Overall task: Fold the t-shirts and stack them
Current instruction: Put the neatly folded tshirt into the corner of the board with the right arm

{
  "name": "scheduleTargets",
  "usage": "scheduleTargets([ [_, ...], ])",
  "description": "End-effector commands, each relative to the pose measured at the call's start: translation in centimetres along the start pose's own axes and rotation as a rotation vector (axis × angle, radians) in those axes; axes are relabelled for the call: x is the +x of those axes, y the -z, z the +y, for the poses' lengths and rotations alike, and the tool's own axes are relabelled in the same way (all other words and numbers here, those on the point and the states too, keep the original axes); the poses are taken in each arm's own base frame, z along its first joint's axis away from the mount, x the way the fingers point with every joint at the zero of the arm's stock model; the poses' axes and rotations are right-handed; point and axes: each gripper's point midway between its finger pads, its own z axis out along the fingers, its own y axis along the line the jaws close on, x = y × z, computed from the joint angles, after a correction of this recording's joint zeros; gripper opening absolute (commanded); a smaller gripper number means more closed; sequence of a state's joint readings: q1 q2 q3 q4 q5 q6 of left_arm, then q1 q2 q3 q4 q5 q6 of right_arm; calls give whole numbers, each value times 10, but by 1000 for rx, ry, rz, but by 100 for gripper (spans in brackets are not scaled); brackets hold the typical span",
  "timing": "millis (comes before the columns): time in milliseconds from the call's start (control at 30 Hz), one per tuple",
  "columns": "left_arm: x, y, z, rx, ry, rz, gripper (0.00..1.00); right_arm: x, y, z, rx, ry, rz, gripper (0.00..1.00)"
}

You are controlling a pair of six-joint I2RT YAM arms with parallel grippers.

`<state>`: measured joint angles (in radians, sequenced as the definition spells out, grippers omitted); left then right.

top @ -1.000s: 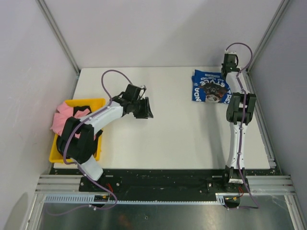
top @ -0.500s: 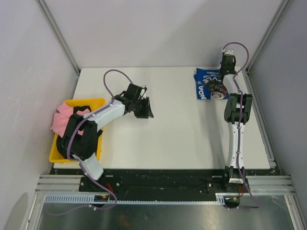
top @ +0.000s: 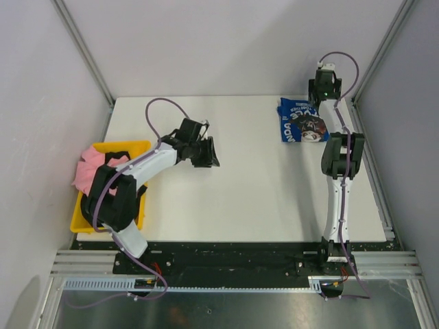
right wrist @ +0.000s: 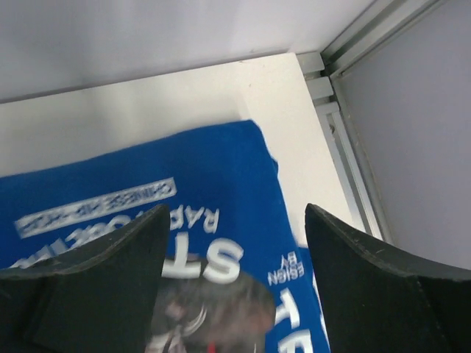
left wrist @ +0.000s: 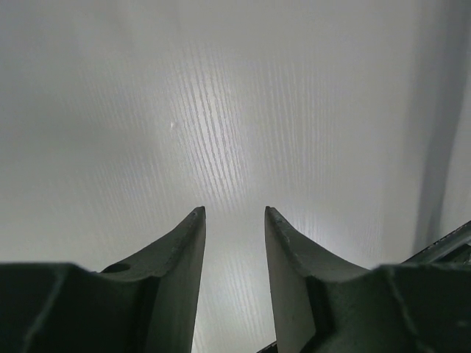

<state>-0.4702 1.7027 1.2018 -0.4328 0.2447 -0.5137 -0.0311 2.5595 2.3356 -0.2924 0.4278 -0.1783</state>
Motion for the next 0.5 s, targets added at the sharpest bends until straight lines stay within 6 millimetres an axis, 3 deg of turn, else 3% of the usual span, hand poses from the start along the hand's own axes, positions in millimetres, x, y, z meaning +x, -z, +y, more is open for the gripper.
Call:
scheduleTargets([
  [0, -24, 29, -12, 21, -45, -110, 43, -86, 104, 2, -112, -185, -92, 79],
  [133, -29, 39, -12, 8, -45, -149, 46, -74, 179, 36, -240, -277, -60, 80],
  [267, -34, 55, -14, 2, -59, -201, 51, -41, 253, 60, -375, -394, -13, 82],
  [467, -24, 83, -6, -38, -88, -286, 72, 19, 348, 85, -514, -430, 87, 87],
])
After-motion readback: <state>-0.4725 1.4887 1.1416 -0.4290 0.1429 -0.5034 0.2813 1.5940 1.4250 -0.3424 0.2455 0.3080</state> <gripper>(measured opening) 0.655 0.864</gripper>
